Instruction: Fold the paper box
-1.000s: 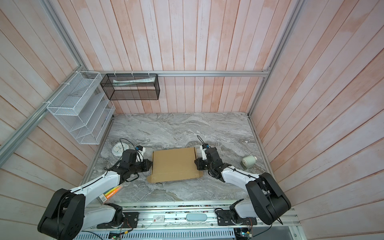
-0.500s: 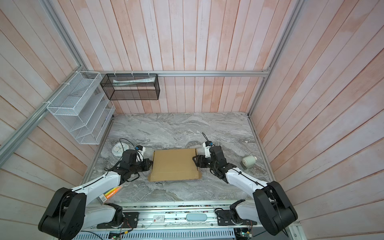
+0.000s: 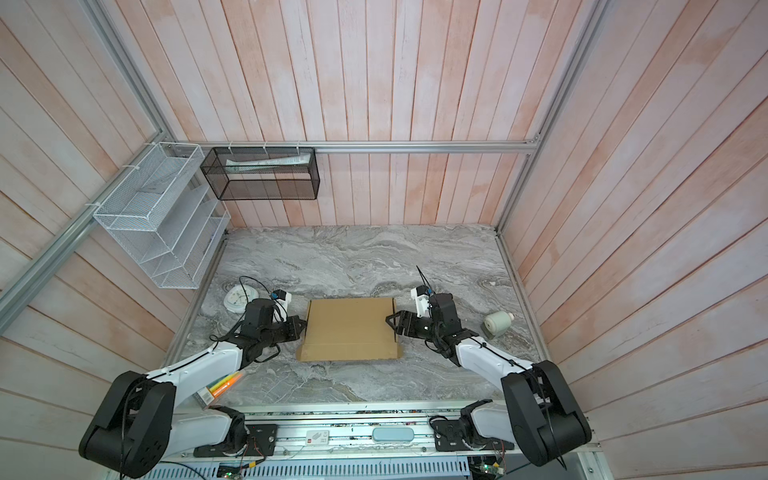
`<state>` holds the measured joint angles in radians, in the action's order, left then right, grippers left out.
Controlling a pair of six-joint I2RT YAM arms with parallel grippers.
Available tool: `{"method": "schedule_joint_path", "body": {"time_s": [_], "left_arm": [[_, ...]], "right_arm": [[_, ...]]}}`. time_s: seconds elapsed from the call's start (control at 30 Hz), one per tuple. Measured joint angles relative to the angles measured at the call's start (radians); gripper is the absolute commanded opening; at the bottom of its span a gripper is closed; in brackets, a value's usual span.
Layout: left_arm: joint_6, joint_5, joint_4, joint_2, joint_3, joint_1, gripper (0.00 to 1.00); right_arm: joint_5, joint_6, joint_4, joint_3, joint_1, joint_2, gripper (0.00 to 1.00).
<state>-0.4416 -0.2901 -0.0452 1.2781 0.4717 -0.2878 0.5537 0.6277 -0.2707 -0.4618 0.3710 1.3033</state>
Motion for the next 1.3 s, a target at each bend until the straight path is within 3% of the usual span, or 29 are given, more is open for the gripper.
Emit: {"method": "schedule_joint_path", "body": {"time_s": [0.9,1.3], "left_arm": [[-0.011,-0.001,-0.024,0.005,-0.008,0.002,0.00],[-0.011,0.014,-0.035,0.011,-0.008,0.013,0.00]], "right_arm": [[0.141,0.166,-0.240,0.027,-0.009,0.248,0.85],[0.209,0.218,-0.346,0.042,-0.019,0.217,0.83]]}}
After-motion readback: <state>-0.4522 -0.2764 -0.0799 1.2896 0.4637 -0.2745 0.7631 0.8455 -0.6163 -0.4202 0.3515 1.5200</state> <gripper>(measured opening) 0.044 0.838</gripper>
